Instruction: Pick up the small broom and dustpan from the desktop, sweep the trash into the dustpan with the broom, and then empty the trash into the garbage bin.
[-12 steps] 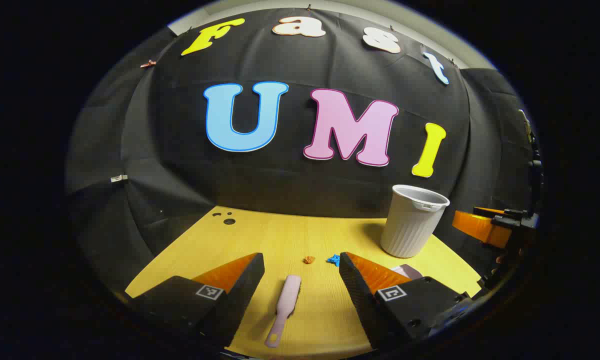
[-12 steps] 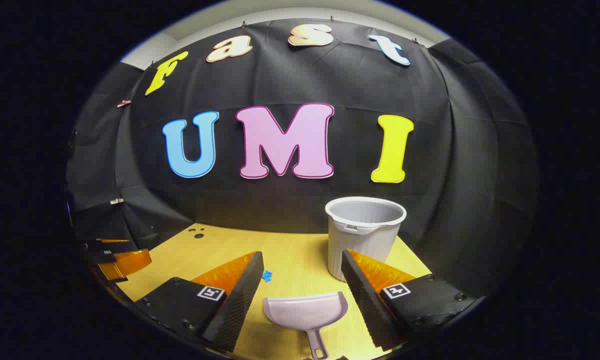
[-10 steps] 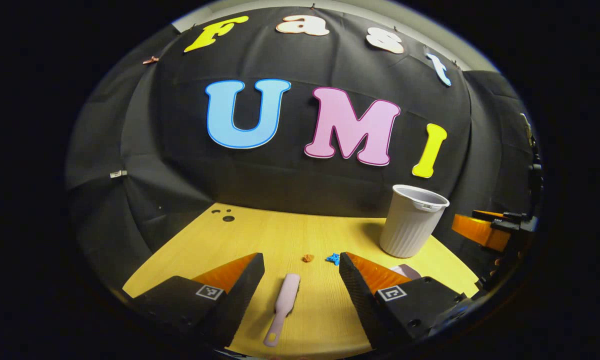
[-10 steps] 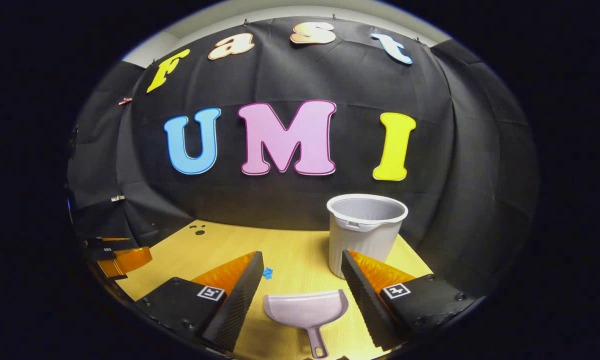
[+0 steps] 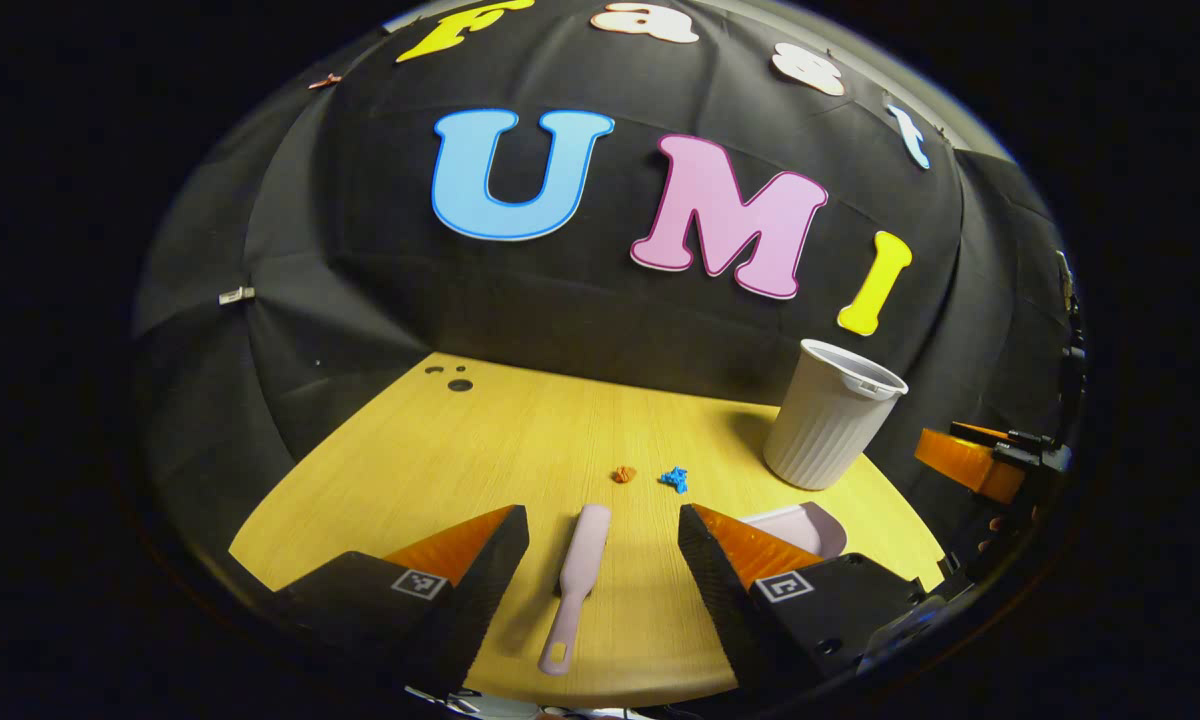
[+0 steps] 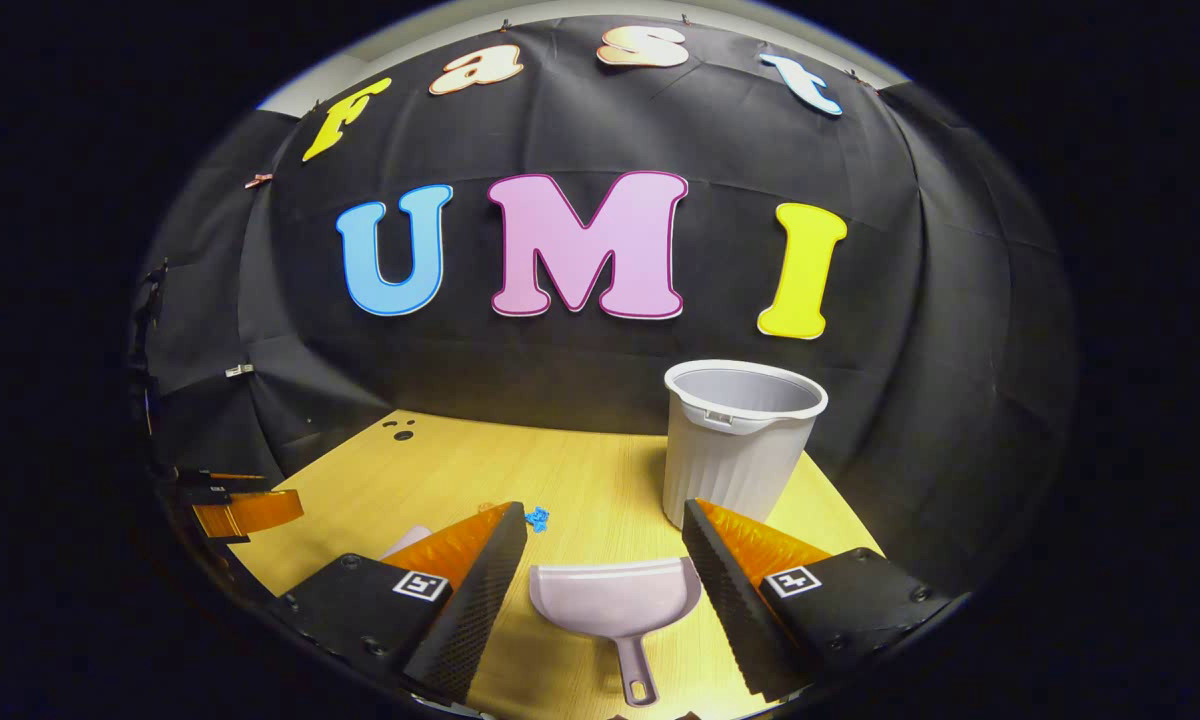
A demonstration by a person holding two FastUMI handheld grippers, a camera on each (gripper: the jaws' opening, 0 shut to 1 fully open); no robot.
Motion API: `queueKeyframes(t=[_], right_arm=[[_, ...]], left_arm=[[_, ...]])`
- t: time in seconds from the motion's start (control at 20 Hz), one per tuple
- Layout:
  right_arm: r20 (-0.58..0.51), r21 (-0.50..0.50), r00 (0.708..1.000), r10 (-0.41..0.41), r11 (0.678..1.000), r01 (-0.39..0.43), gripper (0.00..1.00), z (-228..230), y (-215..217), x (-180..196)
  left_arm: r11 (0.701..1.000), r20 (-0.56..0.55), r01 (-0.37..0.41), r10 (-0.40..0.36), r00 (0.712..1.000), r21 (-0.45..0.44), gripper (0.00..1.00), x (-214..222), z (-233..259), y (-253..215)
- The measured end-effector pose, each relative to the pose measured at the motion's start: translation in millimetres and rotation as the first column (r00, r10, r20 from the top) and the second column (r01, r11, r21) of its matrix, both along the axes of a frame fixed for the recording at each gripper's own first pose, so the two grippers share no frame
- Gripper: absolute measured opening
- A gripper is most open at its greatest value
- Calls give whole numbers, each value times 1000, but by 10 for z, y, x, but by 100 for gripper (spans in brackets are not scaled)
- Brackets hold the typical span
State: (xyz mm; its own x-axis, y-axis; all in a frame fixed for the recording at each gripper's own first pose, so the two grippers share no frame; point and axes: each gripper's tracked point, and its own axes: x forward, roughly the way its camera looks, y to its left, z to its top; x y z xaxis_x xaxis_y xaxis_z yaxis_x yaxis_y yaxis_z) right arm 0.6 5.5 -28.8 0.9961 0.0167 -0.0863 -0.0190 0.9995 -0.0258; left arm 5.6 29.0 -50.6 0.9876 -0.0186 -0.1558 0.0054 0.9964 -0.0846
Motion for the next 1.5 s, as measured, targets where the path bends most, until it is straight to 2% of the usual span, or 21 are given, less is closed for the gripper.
queueKeyframes(t=[0.3,0.5,0.75,0.95,1.25,1.5], right_arm=[[-25,-3,1000,-2,1000,2,98,-82,-23,-32],[-41,-7,999,-5,1000,4,98,-139,-69,-77],[-65,-20,998,-16,1000,15,98,-223,-154,-155],[-105,-36,993,-53,998,49,98,-327,-320,-216],[-154,-20,978,-143,990,141,98,-493,-629,-332],[-193,22,963,-188,980,196,98,-597,-799,-381]], left_arm=[[1000,-134,10,-6,991,25,96,146,-350,81],[998,-230,24,-10,973,58,96,291,-658,142],[995,-400,81,-50,915,61,96,456,-1135,87],[980,-513,130,-34,858,152,96,598,-1491,112],[965,-616,163,-2,788,205,95,775,-1874,160],[964,-659,175,1,752,202,92,834,-2010,190]])
